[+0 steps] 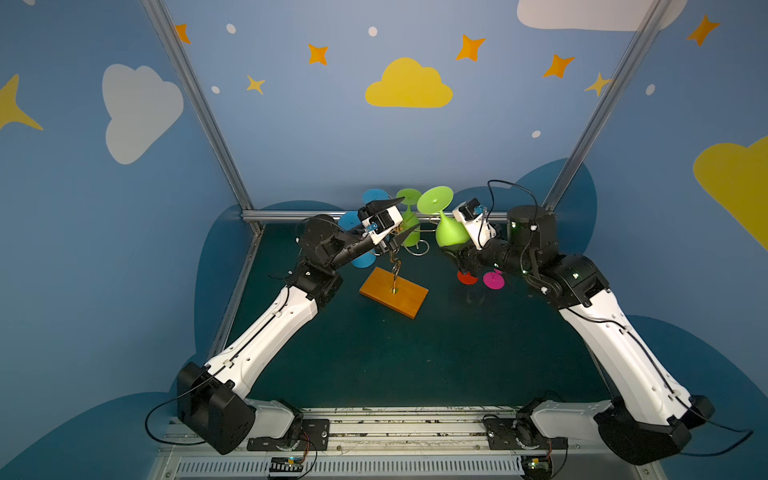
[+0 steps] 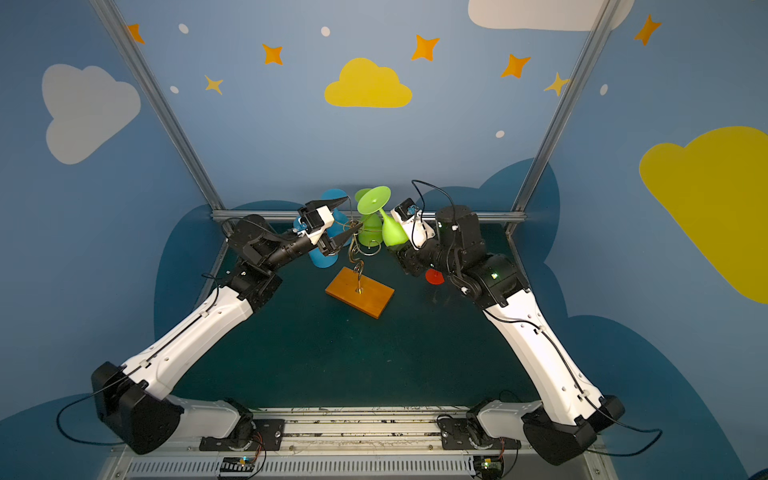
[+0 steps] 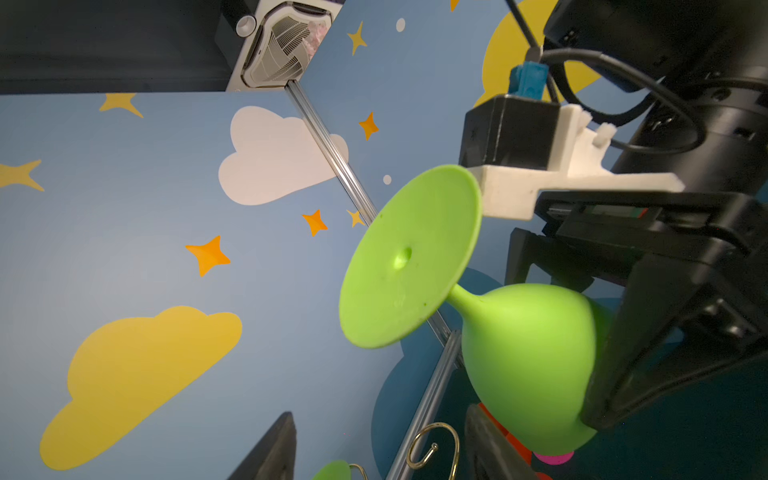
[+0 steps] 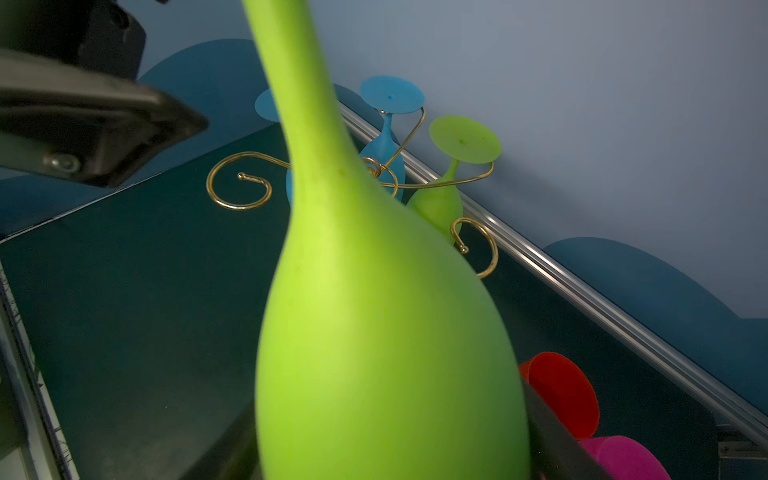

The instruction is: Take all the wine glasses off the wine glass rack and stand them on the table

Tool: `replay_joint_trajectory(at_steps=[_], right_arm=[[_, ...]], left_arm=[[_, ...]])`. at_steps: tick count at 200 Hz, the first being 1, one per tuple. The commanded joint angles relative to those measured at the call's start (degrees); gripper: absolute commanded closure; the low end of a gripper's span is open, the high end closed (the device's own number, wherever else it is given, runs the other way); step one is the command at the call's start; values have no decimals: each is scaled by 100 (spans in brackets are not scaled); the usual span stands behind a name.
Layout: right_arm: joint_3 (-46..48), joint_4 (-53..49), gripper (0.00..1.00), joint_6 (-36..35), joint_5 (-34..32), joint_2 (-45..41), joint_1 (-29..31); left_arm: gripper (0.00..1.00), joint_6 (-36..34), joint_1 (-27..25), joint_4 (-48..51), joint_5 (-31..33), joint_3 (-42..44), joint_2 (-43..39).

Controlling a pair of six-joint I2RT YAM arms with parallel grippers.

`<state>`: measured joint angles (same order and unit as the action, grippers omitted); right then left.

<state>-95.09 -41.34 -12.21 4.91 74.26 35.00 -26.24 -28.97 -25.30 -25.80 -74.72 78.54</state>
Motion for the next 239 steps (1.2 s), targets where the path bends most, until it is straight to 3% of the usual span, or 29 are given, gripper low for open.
replay_joint_trajectory(at_steps=[1,61,112,158,187,220,239], right_arm=[[-193,-229,86,106,-17,86,68],[-284,-457,89,174,35,291,234],[-319,-518,90,256,89,375,328],[-438,-629,89,267,89,458,402],[-467,-647,88,320,207,466,417],[-458,-535,79,383,454,467,419],[-436,-323,58,507,635,451,420]], left_arm=[[37,-358,-29,-232,43,-60,-64],[41,-508,-157,0,31,-201,-40],[63,-764,-219,371,21,-298,-6],[68,-817,-225,383,71,-293,38],[89,-822,-232,382,143,-309,49],[97,-791,-232,260,260,-255,42],[97,-793,-234,176,499,-243,77]])
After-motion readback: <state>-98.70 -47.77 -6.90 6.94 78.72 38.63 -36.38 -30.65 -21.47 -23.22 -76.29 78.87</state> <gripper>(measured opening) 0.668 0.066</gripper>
